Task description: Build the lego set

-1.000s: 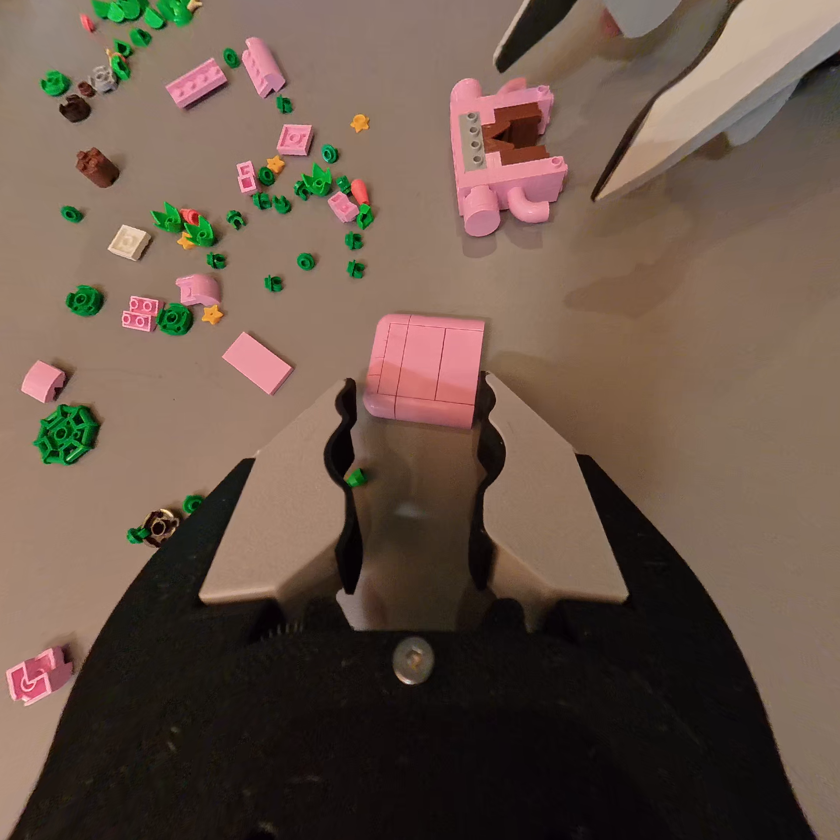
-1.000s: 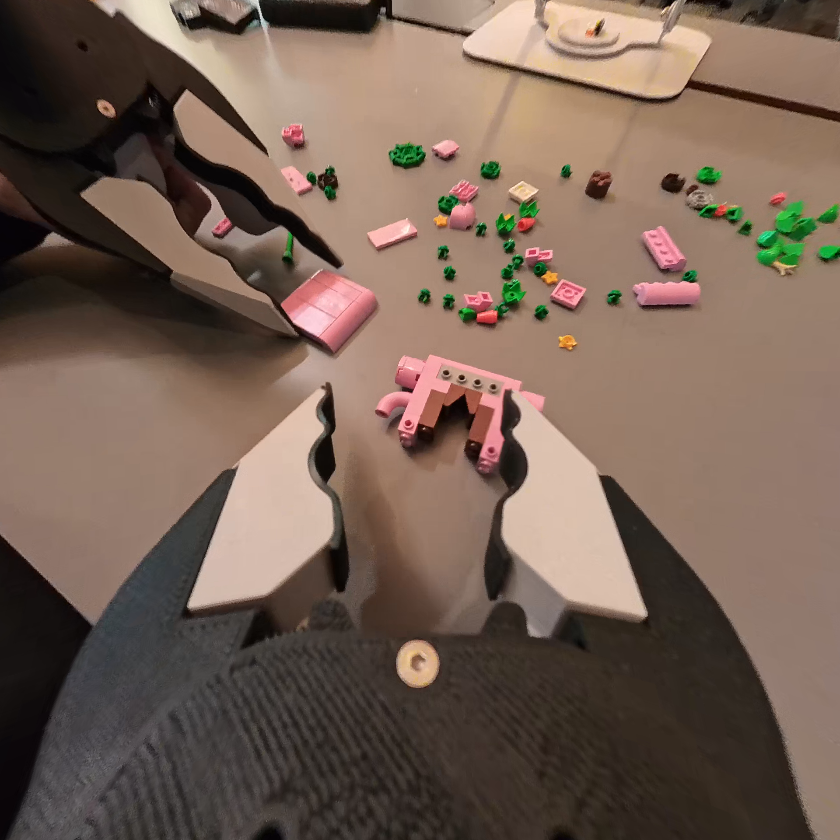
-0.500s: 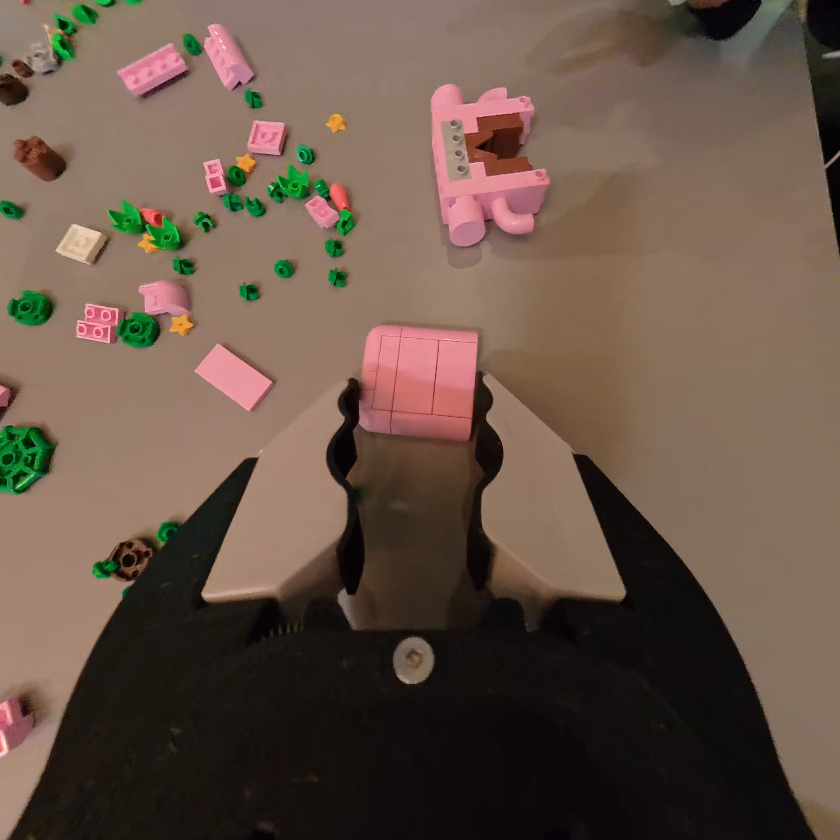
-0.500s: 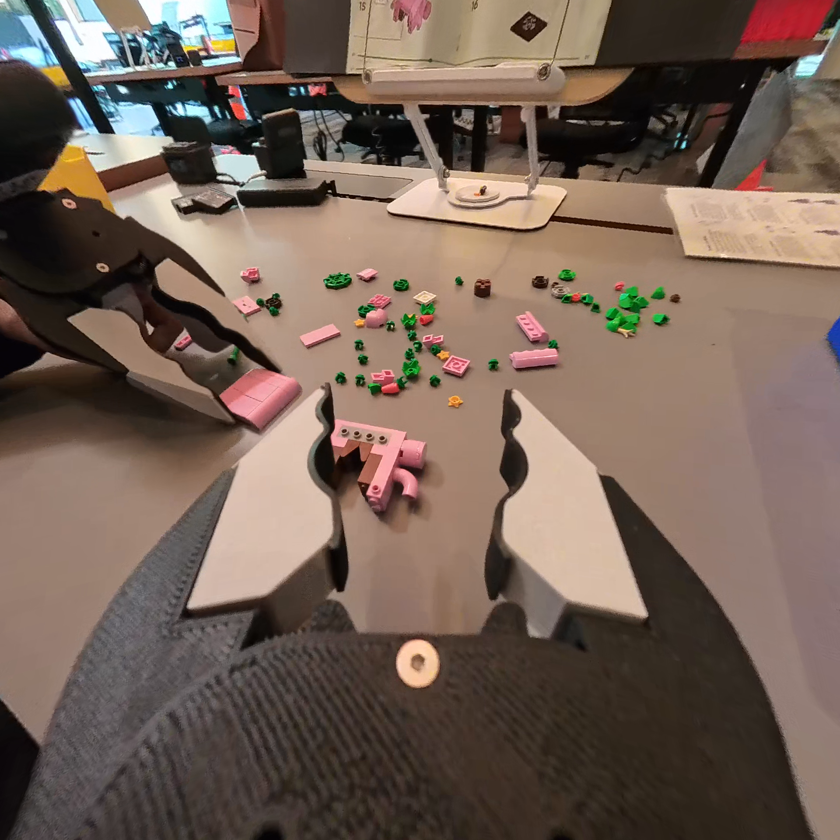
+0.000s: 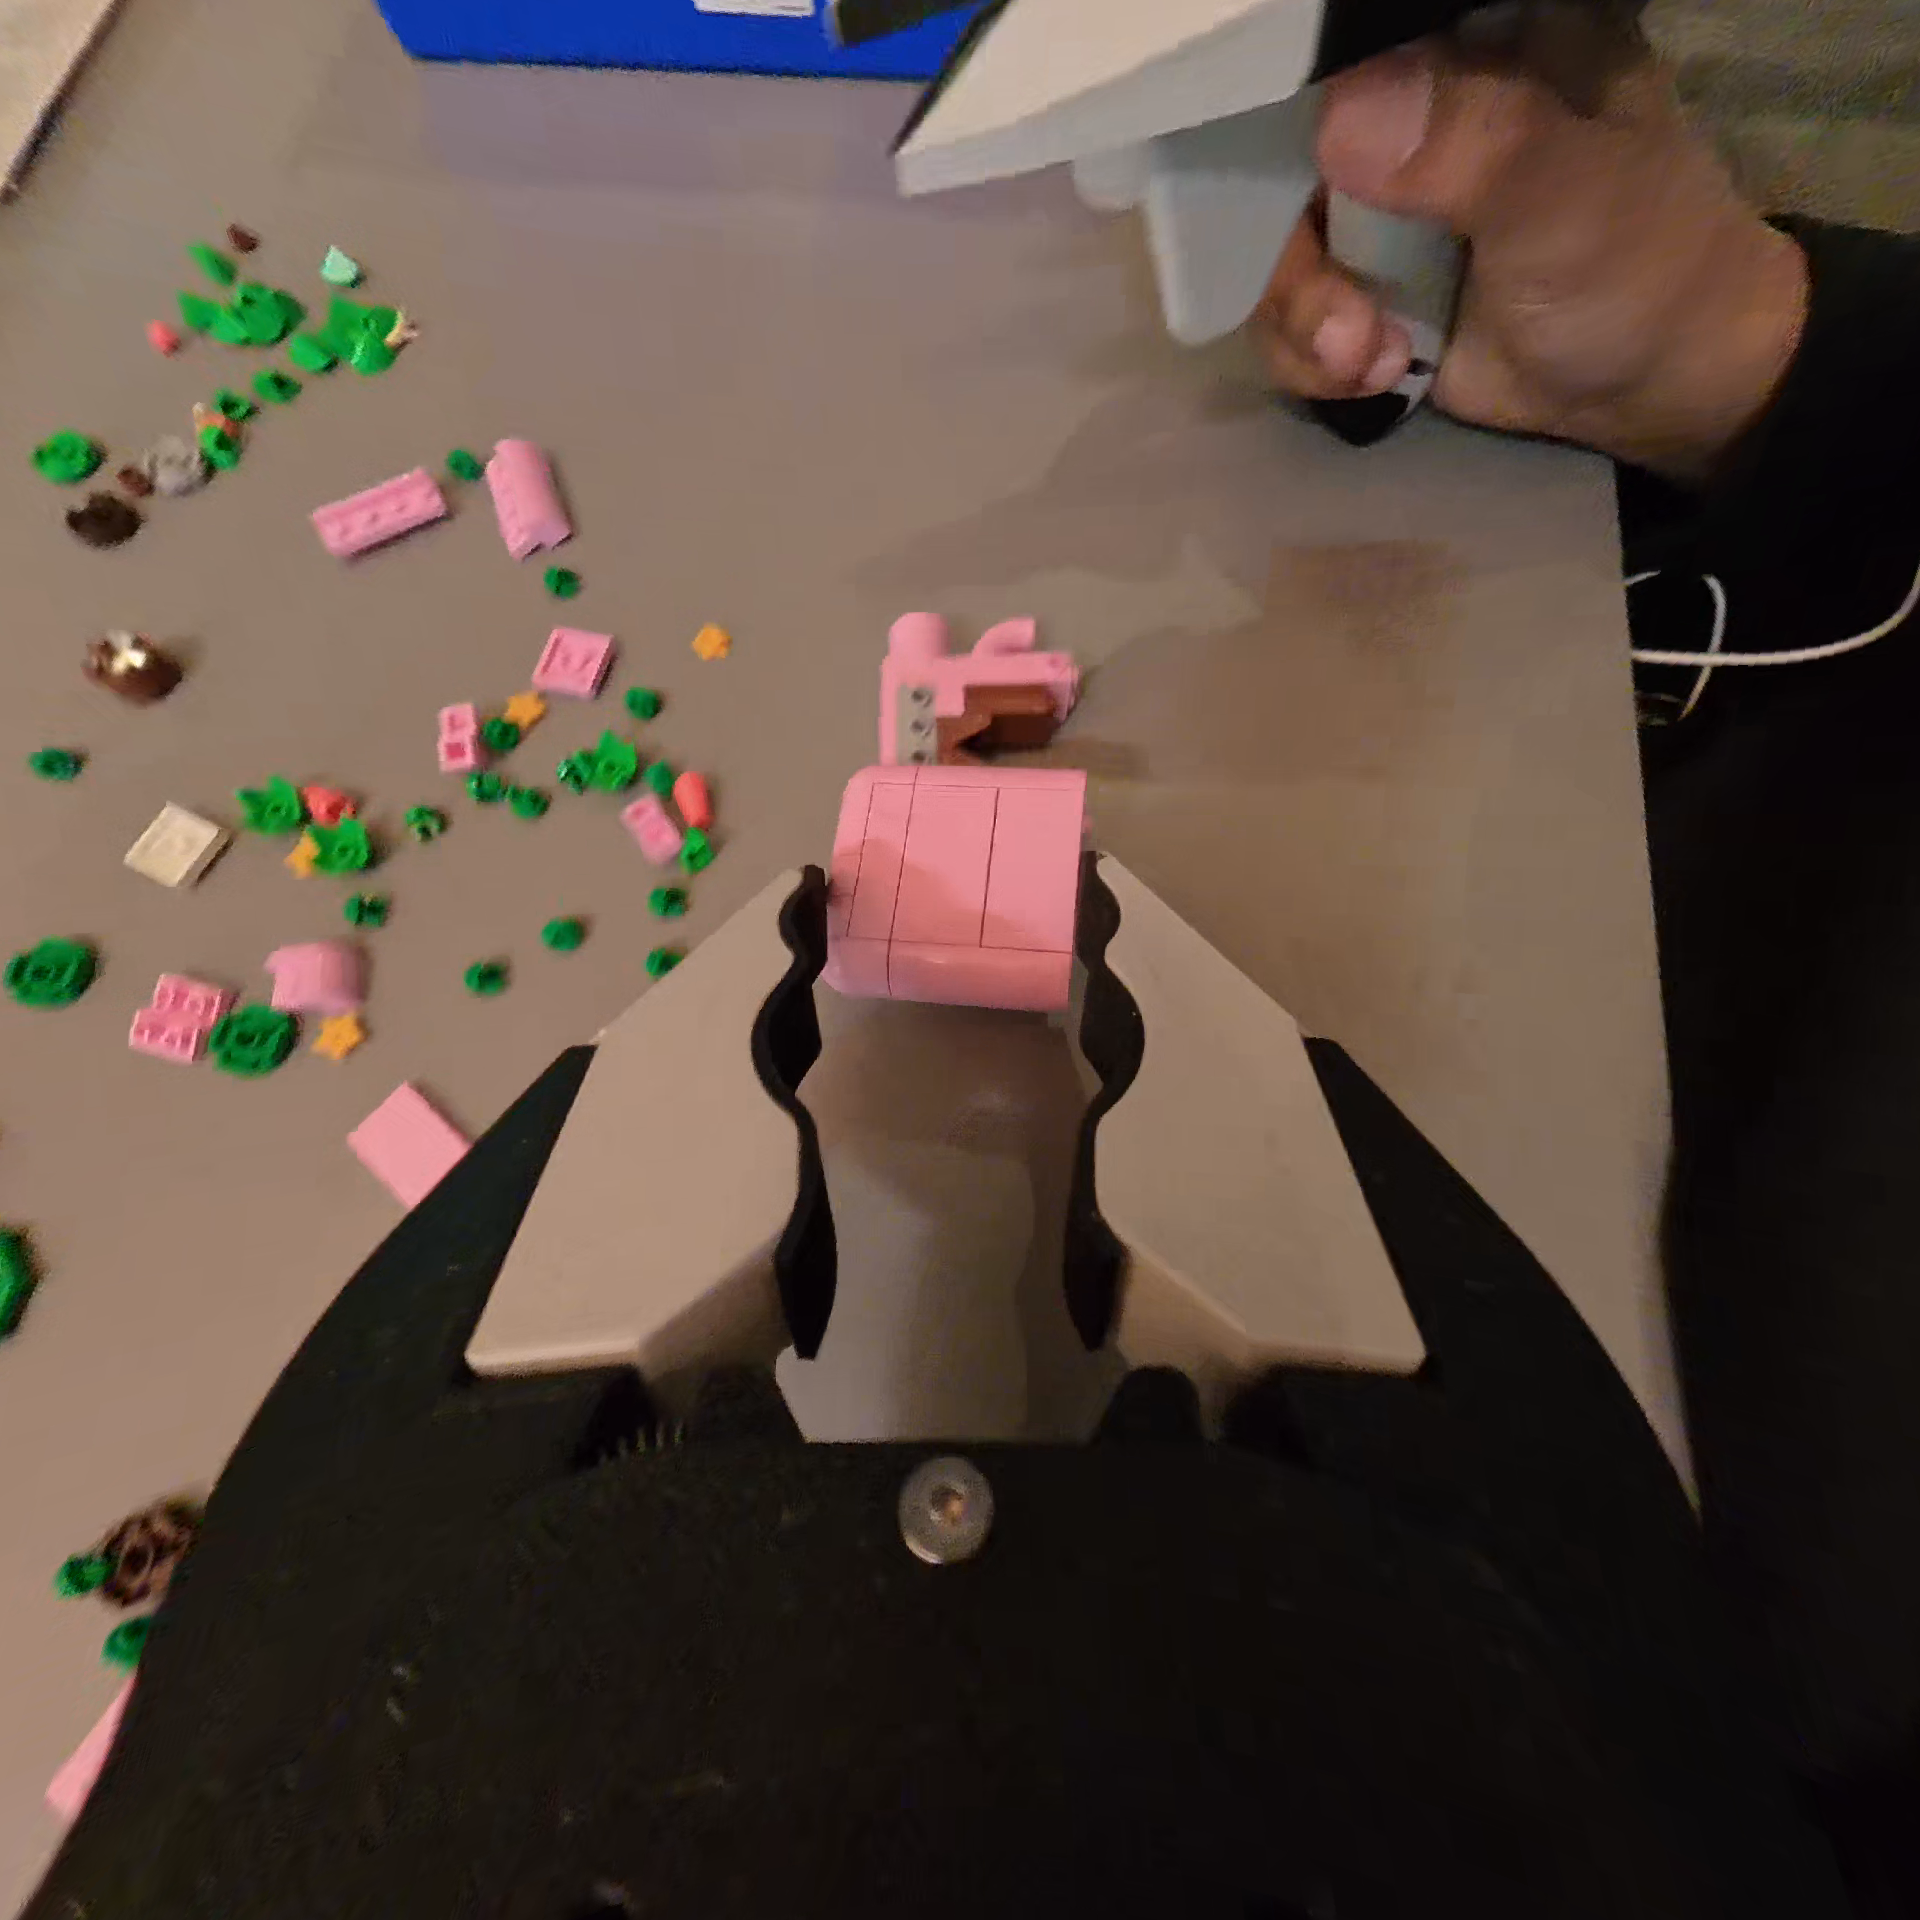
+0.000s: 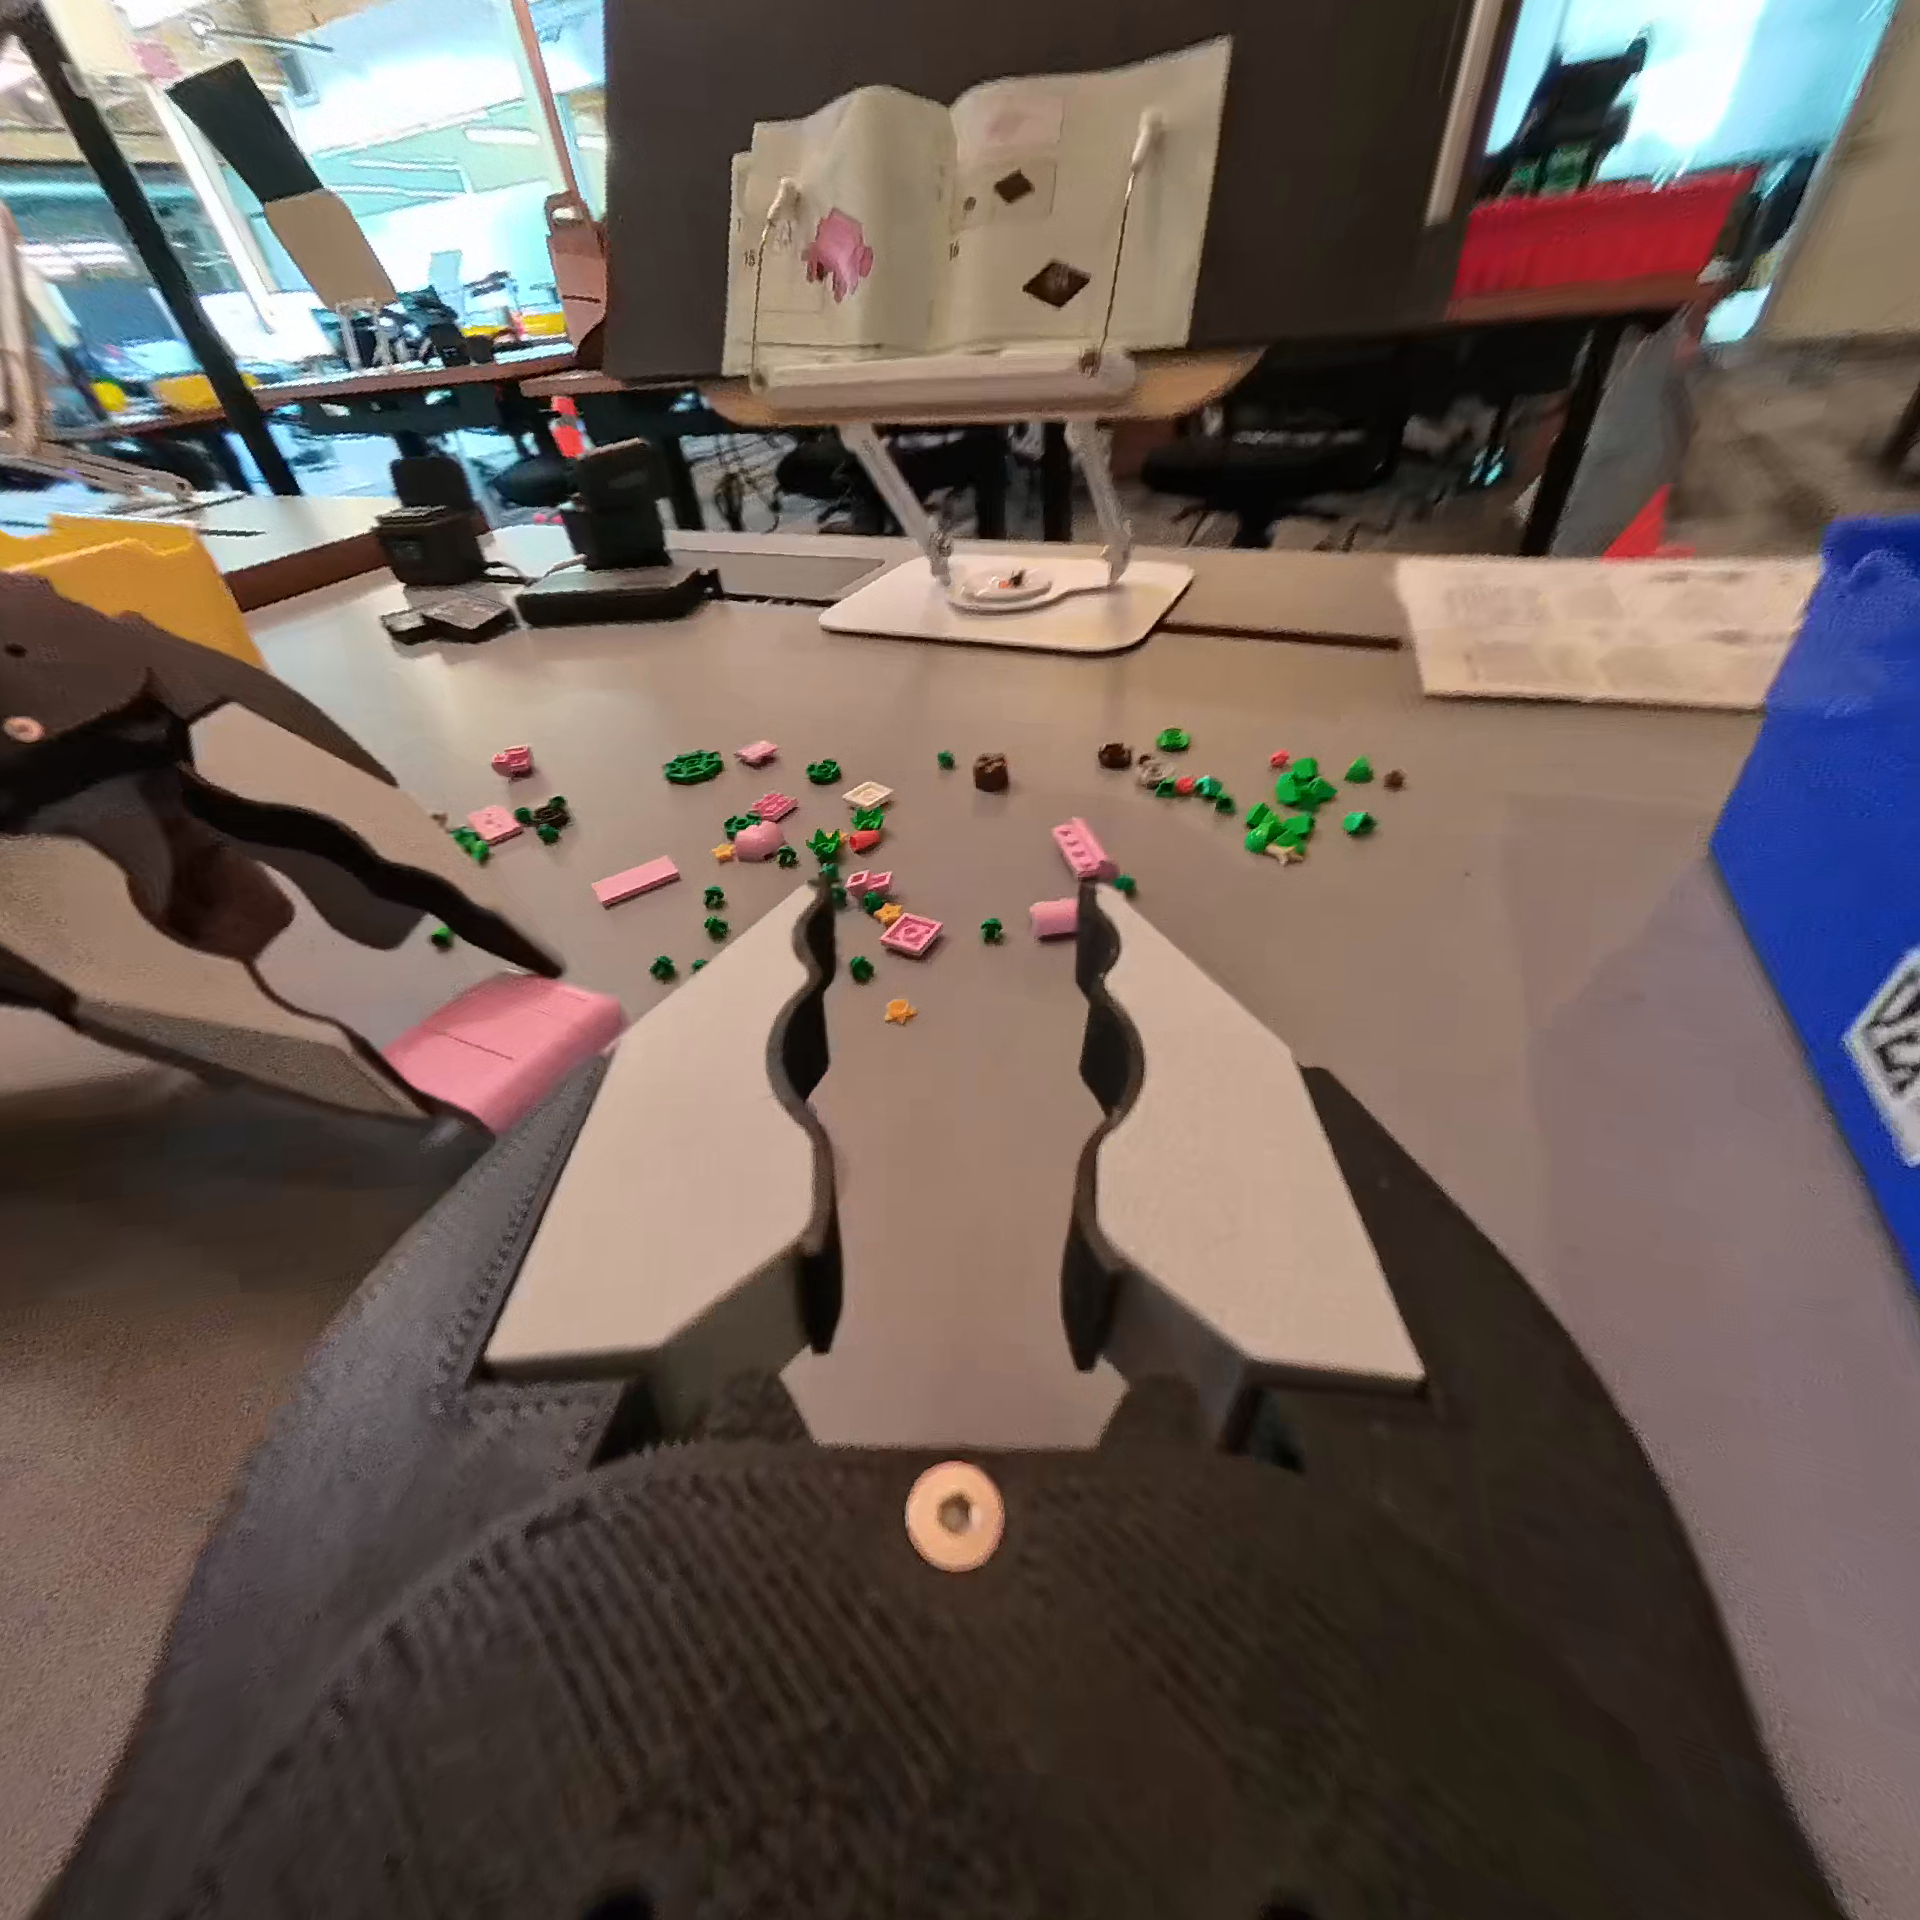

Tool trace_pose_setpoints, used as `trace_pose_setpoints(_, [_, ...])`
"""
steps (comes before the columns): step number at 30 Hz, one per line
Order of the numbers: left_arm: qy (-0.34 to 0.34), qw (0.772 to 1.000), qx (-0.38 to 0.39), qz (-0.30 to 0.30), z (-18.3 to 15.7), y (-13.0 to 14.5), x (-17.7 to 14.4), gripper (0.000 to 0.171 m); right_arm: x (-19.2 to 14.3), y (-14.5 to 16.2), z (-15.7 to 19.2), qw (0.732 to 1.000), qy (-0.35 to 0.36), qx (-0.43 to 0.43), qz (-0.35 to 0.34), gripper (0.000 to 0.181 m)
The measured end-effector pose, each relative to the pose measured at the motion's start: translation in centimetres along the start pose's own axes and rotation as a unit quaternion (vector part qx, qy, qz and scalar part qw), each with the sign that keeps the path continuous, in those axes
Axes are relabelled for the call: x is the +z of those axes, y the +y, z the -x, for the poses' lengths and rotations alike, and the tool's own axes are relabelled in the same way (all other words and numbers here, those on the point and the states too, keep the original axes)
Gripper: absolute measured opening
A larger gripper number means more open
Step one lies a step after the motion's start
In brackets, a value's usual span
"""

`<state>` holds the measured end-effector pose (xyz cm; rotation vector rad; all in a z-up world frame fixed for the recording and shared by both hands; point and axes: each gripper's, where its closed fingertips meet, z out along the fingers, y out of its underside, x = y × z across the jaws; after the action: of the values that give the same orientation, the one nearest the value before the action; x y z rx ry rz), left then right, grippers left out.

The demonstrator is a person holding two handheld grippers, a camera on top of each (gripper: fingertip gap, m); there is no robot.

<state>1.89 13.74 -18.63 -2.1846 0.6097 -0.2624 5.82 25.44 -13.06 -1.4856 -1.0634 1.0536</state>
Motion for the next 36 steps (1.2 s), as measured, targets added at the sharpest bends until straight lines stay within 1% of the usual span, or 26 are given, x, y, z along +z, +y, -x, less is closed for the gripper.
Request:
trace_pose_setpoints(2, [-0.013,1.0,0.019,0.011,-0.5,-0.8,1.2,0.044,0.5,0.6,-0.2,0.999,-0.022,0.036,0.024,0.048])
trace_pose_setpoints(3, [-0.021,0.999,0.022,0.012,-0.4,-1.3,1.7,0.03,0.6,0.8,-0.2,0.998,-0.031,0.053,0.033,0.049])
trace_pose_setpoints(4, [-0.034,0.999,0.023,0.009,-0.2,-1.7,2.1,0.024,0.7,0.9,-0.3,0.996,-0.04,0.067,0.036,0.05])
trace_pose_setpoints(5, [-0.042,0.999,0.024,0.011,0.1,-1.9,2.4,0.024,0.6,0.9,-0.3,0.995,-0.05,0.079,0.035,0.051])
trace_pose_setpoints(9, [-0.023,0.999,0.02,0.021,-0.2,-2.0,2.8,0.04,0.0,0.3,-0.4,0.99,-0.071,0.117,0.012,0.049])
trace_pose_setpoints(11, [-0.042,0.998,0.021,0.032,0.8,-1.6,2.4,0.046,-0.1,0.3,-0.3,0.988,-0.08,0.13,0.011,0.049])
trace_pose_setpoints(13, [-0.065,0.997,0.002,0.048,2.3,-0.8,2.0,0.053,-0.1,0.2,-0.2,0.987,-0.086,0.136,0.01,0.05])
trace_pose_setpoints(15, [-0.11,0.991,-0.041,0.065,4.5,0.2,1.6,0.055,-0.1,0.2,-0.1,0.987,-0.088,0.134,0.01,0.049])
trace_pose_setpoints(17, [-0.141,0.982,-0.104,0.07,6.1,1.1,1.7,0.057,-0.1,0.2,-0.1,0.988,-0.086,0.13,0.011,0.049])
trace_pose_setpoints(19, [-0.132,0.978,-0.15,0.068,6.3,1.6,2.4,0.067,0.0,0.3,0.0,0.988,-0.085,0.126,0.013,0.048])
trace_pose_setpoints(21, [-0.139,0.974,-0.161,0.079,6.5,2.0,2.9,0.065,0.0,0.3,0.0,0.988,-0.086,0.125,0.013,0.048])
trace_pose_setpoints(22, [-0.149,0.972,-0.156,0.09,6.7,2.4,3.1,0.059,0.0,0.3,0.0,0.988,-0.086,0.126,0.013,0.048])
trace_pose_setpoints(23, [-0.158,0.971,-0.15,0.094,6.8,2.5,3.2,0.059,0.0,0.3,0.0,0.988,-0.087,0.127,0.013,0.048])
trace_pose_setpoints(24, [-0.161,0.971,-0.149,0.094,6.8,2.4,3.2,0.05,0.0,0.3,0.0,0.988,-0.088,0.129,0.012,0.048])
trace_pose_setpoints(27, [-0.163,0.972,-0.139,0.1,6.9,2.4,2.8,0.049,-0.1,0.2,-0.1,0.987,-0.09,0.133,0.011,0.048])
trace_pose_setpoints(30, [-0.156,0.975,-0.143,0.063,6.8,0.9,1.7,0.049,-0.1,0.2,0.0,0.987,-0.091,0.132,0.01,0.048])
trace_pose_setpoints(33, [-0.081,0.99,-0.111,0.015,3.8,-2.3,1.2,0.049,-0.1,0.2,0.0,0.987,-0.091,0.132,0.009,0.048])
trace_pose_setpoints(34, [-0.06,0.994,-0.093,0.012,2.7,-2.9,1.3,0.049,-0.1,0.2,0.0,0.987,-0.092,0.133,0.009,0.048])
trace_pose_setpoints(36, [-0.039,0.998,-0.044,0.028,1.1,-3.3,2.0,0.049,-0.1,0.2,0.0,0.987,-0.093,0.133,0.008,0.047])
